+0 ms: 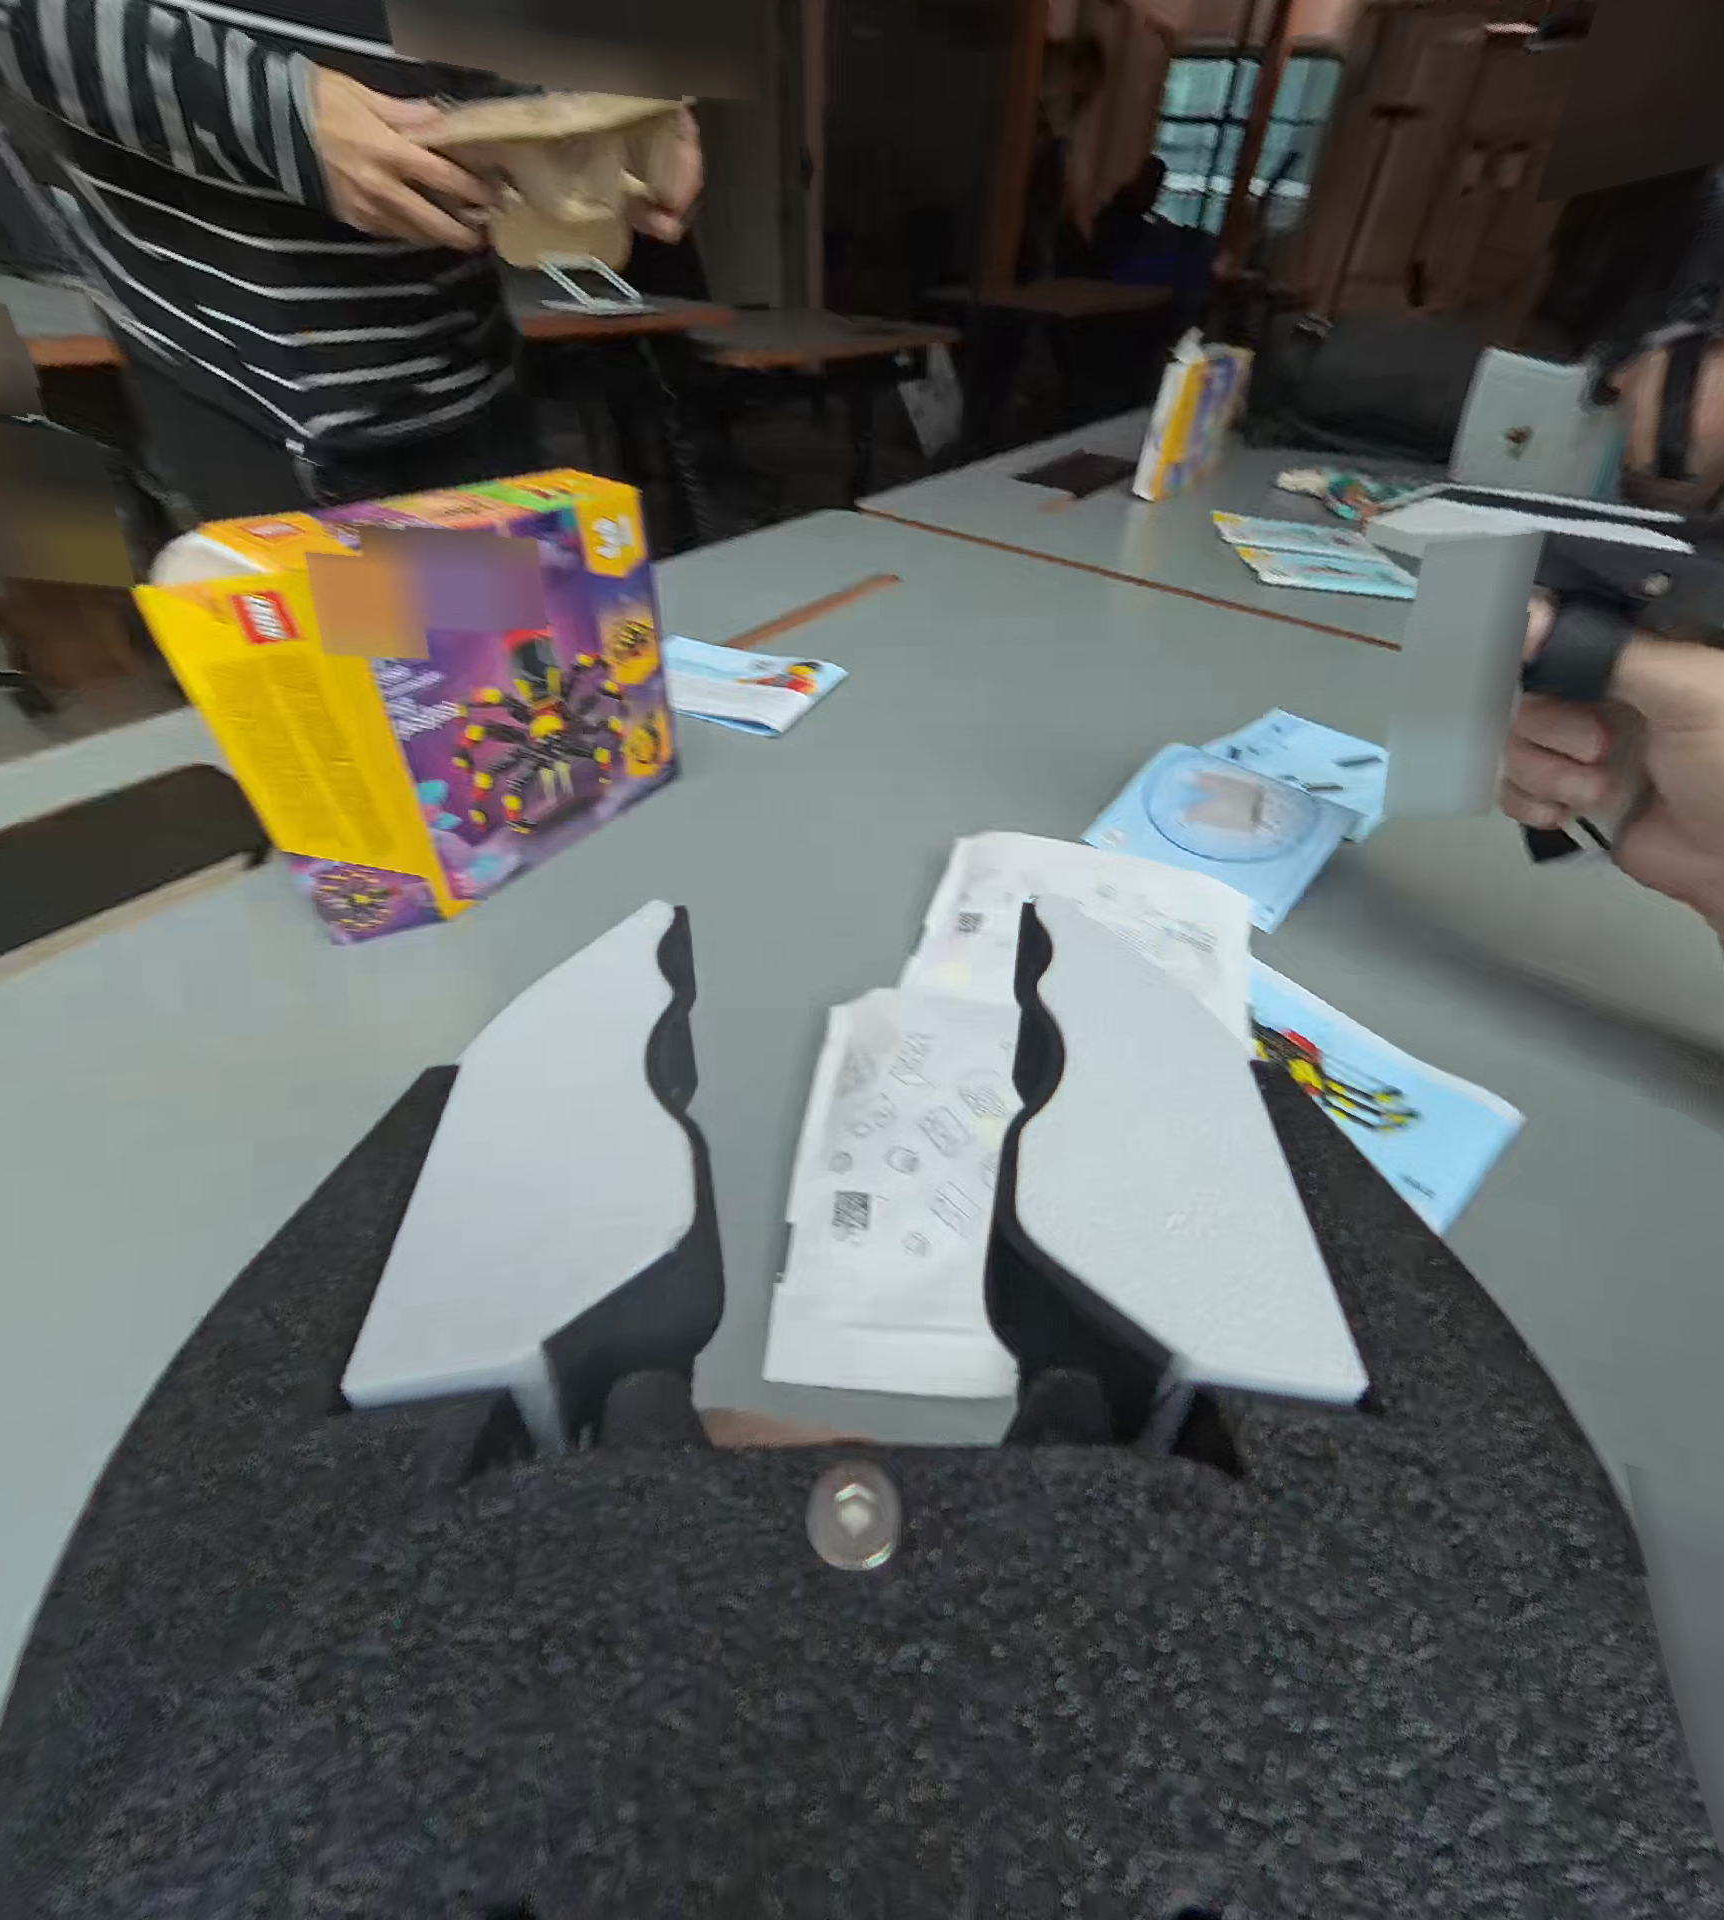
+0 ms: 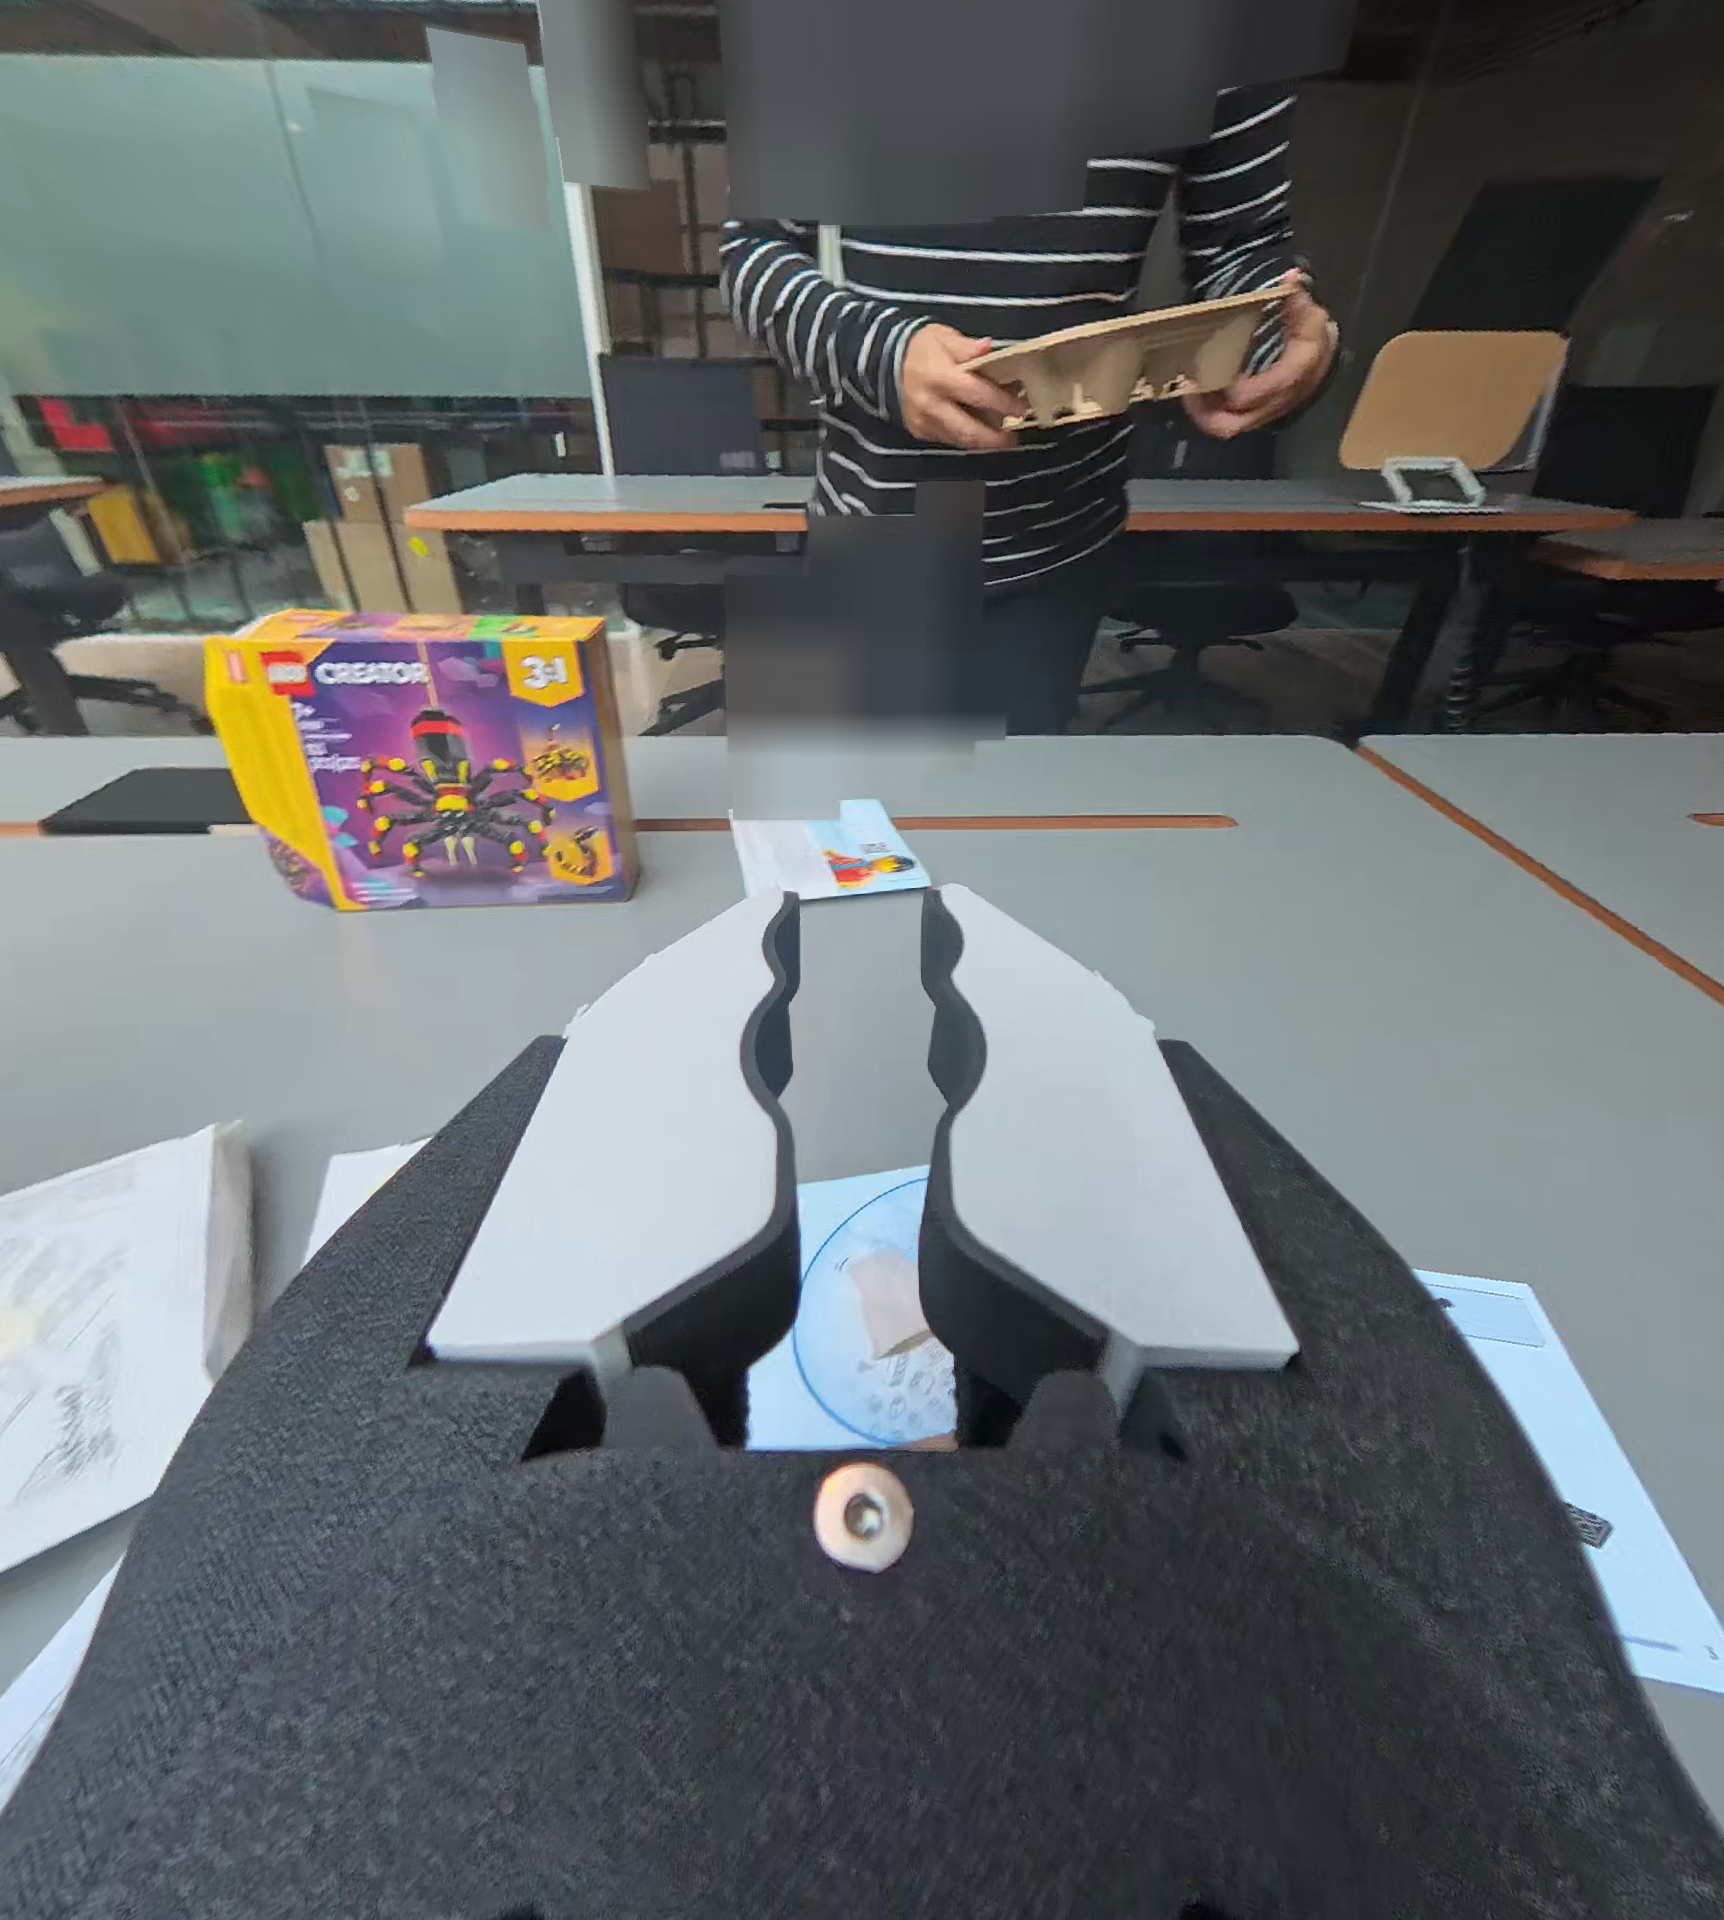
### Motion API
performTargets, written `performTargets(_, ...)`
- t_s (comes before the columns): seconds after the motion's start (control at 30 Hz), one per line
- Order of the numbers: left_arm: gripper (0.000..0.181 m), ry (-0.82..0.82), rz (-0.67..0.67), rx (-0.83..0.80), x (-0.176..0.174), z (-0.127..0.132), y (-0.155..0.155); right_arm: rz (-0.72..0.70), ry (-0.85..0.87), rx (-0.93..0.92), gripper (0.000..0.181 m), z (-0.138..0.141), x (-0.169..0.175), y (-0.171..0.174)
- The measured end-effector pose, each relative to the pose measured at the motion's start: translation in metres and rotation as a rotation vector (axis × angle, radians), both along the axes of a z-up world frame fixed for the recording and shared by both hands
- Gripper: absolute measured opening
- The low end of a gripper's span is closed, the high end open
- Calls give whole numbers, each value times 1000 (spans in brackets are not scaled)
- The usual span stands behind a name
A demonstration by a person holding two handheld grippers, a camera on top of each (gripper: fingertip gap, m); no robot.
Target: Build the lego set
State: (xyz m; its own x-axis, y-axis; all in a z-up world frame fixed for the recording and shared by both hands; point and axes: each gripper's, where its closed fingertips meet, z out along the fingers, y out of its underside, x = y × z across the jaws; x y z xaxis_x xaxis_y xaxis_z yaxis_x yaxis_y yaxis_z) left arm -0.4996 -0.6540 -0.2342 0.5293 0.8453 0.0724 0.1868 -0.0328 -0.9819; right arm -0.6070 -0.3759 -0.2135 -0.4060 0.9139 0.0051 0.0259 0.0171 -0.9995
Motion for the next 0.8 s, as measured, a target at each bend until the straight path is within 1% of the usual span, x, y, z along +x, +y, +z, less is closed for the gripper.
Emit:
performTargets(0.03, 58, 92, 181, -9, -16, 15, -28, -88, 33, -16, 18, 7, -13, 9)
performTargets(0.07, 52, 194, 359, -53, -32, 28, -56, -162, 63, -45, 11, 10, -25, 15)
performTargets(0.1, 46, 280, 500, -117, -45, 37, -77, -197, 68, -82, 10, 10, -37, 15)
performTargets(0.13, 42, 327, 604, -188, -58, 39, -90, -206, 54, -100, 12, 7, -46, 10)
performTargets(0.17, 32, 336, 683, -254, -69, 35, -100, -221, 37, -113, 15, 2, -53, 5)
performTargets(0.2, 12, 324, 742, -312, -76, 30, -106, -216, 22, -121, 12, -2, -57, -4)
performTargets(0.23, 0, 321, 792, -343, -80, 28, -110, -210, -1, -118, 2, -8, -60, -13)
performTargets(0.3, 0, 312, 875, -324, -84, 27, -112, -215, -35, -114, 0, -15, -60, -31)
performTargets(0.33, 0, 281, 874, -300, -88, 24, -106, -187, -53, -123, 0, -16, -58, -45)
performTargets(0.37, 0, 248, 848, -268, -93, 21, -93, -139, -73, -138, 0, -15, -54, -65)
performTargets(0.43, 0, 200, 772, -211, -103, 18, -53, -47, -84, -86, 0, -13, -41, -115)
performTargets(0.5, 0, 197, 698, -226, -109, 19, -11, -4, -53, 19, 0, -11, -29, -156)
performTargets(0.57, 0, 207, 655, -242, -111, 21, 15, 30, -40, 39, 0, -10, -20, -176)
performTargets(0.6, 0, 210, 642, -248, -111, 22, 19, 42, -44, 35, 0, -9, -18, -177)
performTargets(0.63, 0, 213, 640, -256, -110, 22, 17, 38, -40, 36, 0, -7, -19, -171)
performTargets(0.7, 0, 202, 649, -239, -107, 22, -1, 13, -38, 13, 0, -4, -23, -145)
performTargets(0.8, 0, 173, 669, -225, -99, 17, -37, -27, -65, 0, 0, -10, -32, -98)
